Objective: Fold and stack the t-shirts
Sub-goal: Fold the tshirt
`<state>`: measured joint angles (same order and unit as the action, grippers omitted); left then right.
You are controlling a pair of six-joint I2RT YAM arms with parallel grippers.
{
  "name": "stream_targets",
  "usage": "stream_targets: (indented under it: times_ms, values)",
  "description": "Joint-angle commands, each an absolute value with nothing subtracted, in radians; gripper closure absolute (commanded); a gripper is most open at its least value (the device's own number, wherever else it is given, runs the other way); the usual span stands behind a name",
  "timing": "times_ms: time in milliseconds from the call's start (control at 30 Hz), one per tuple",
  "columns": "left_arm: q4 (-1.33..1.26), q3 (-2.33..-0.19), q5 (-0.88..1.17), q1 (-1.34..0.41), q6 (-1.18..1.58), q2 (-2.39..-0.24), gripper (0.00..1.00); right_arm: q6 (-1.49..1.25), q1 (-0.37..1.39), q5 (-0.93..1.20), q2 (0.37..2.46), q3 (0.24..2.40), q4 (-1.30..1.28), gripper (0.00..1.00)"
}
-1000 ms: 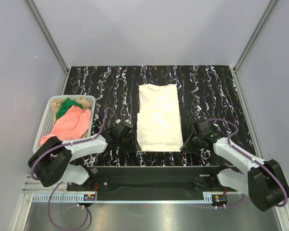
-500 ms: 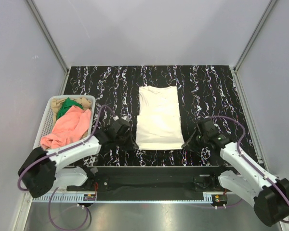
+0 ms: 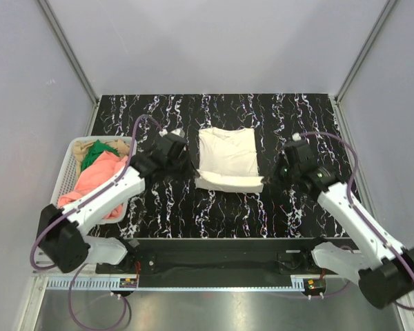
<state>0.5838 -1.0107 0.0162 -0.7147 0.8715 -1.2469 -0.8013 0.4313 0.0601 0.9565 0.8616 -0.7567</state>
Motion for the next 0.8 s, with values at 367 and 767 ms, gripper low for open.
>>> stream_targets:
  times_ms: [367,767]
  values:
    - [0.58,-1.691,0.139,-0.419,0.643,-1.791,1.0,-0.471,0.19,0.141,1.63,1.521,-0.63,1.0]
    - [0.531,-2.057,0.248,-0.313,0.603,-2.204,0.94,-0.44,0.135,0.213,2.045,1.857,-0.621,0.96]
